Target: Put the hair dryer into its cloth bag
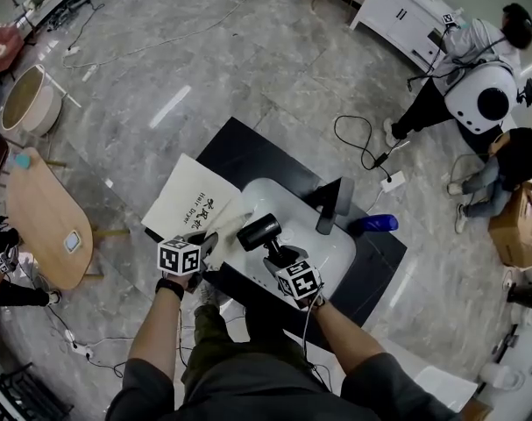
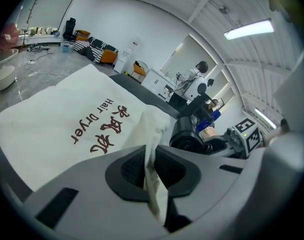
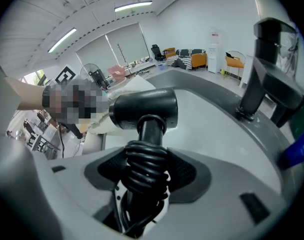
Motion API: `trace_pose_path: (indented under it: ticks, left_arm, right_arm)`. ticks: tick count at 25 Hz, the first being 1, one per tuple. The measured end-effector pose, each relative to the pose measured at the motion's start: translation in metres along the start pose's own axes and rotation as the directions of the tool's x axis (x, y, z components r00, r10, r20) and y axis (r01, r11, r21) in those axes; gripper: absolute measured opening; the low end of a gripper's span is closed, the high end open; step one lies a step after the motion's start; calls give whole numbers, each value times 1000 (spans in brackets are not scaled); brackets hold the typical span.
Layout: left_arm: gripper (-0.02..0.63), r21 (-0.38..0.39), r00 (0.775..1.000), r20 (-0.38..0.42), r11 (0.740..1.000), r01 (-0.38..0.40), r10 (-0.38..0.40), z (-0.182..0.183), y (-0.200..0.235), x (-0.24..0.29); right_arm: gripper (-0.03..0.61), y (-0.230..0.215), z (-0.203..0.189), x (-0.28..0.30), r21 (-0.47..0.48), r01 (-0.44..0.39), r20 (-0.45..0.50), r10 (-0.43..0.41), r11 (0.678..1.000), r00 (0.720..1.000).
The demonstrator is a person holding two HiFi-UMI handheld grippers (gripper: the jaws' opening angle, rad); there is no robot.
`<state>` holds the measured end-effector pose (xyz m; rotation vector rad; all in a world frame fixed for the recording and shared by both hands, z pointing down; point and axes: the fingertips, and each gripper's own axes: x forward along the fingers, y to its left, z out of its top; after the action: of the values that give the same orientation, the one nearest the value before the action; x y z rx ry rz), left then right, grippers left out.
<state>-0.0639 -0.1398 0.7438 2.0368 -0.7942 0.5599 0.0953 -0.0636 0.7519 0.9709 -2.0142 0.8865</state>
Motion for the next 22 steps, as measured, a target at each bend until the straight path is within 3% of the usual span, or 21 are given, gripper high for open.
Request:
trace_pose_path:
  ticks: [10,16,22]
  left_arm:
    - [28,30,999,34,999,37,-38,18,-14,-12]
    - [28,89,998,28,995,54,-57,24,-23,-19]
    - [28,112,996,36,991,77,-81,29,-27,-26]
  right_arm:
    - [247,29,20,20,-135,-36,-50,29,990,998]
    - [247,43,45,23,-220,-47,-48,38,974,998]
    - [248,42,49,41,-265,-46,-121,14,963,992]
